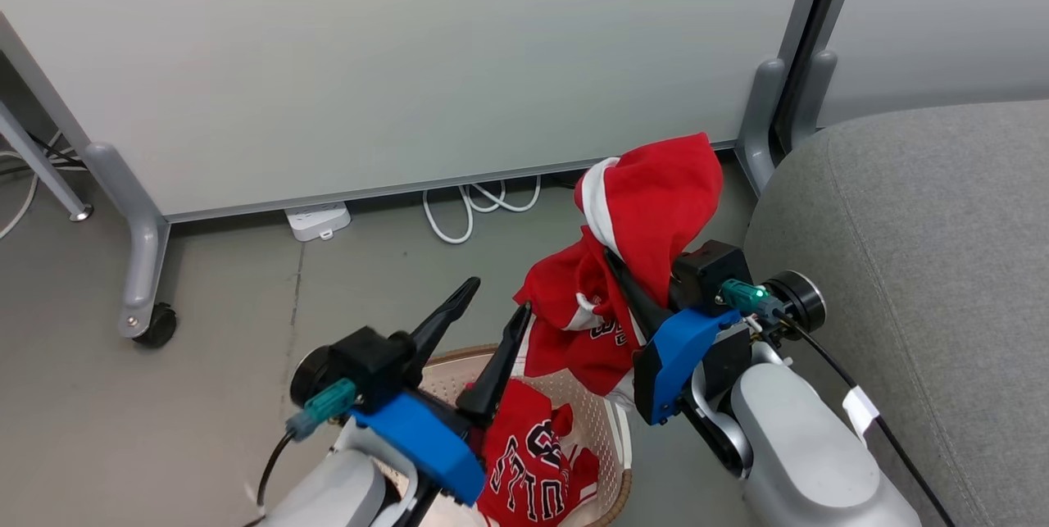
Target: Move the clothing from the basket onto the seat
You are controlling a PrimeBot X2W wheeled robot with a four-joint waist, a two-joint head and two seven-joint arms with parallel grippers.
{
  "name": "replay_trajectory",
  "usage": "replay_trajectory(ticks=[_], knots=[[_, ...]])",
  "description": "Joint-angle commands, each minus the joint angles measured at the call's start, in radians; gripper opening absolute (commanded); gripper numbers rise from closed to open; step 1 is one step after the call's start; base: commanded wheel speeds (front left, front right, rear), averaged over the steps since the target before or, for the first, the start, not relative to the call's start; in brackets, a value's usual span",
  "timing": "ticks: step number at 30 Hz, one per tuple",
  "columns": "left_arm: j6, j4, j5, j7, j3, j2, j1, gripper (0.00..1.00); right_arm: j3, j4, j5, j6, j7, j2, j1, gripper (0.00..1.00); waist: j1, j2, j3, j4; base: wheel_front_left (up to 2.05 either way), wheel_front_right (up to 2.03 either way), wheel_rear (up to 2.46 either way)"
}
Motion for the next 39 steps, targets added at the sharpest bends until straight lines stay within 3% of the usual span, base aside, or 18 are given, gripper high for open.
replay_trajectory(ticks=[1, 10, 26, 33, 39], knots=[[-0.006, -0.023, 0.023, -0.003, 0.029, 0.006, 0.037, 1.00, -0.005, -0.006, -0.007, 0.000, -0.001, -0.002, 0.010, 0.00, 0.0000, 0.0000, 0.003, 0.001, 0.00, 0.00, 0.00], [-0.042, -0.085, 0.164, -0.003, 0.218, -0.017, 0.245, 1.00, -0.035, -0.015, -0.015, 0.000, -0.001, -0.002, 0.019, 0.00, 0.0000, 0.0000, 0.009, 0.014, 0.00, 0.00, 0.00], [-0.075, -0.069, 0.256, -0.003, 0.317, -0.070, 0.303, 1.00, -0.027, -0.026, -0.003, 0.000, 0.008, -0.002, 0.033, 0.00, 0.0000, 0.0000, 0.004, 0.007, 0.00, 0.00, 0.00], [-0.075, -0.073, 0.253, -0.003, 0.319, -0.065, 0.300, 1.00, -0.028, -0.026, 0.003, 0.000, 0.006, -0.002, 0.024, 0.00, 0.0000, 0.0000, 0.014, -0.043, 0.00, 0.00, 0.00], [-0.076, -0.081, 0.251, -0.003, 0.311, -0.055, 0.288, 1.00, -0.027, -0.029, 0.005, 0.000, 0.004, -0.002, 0.024, 0.00, 0.0000, 0.0000, 0.026, -0.137, 0.00, 0.00, 0.00]])
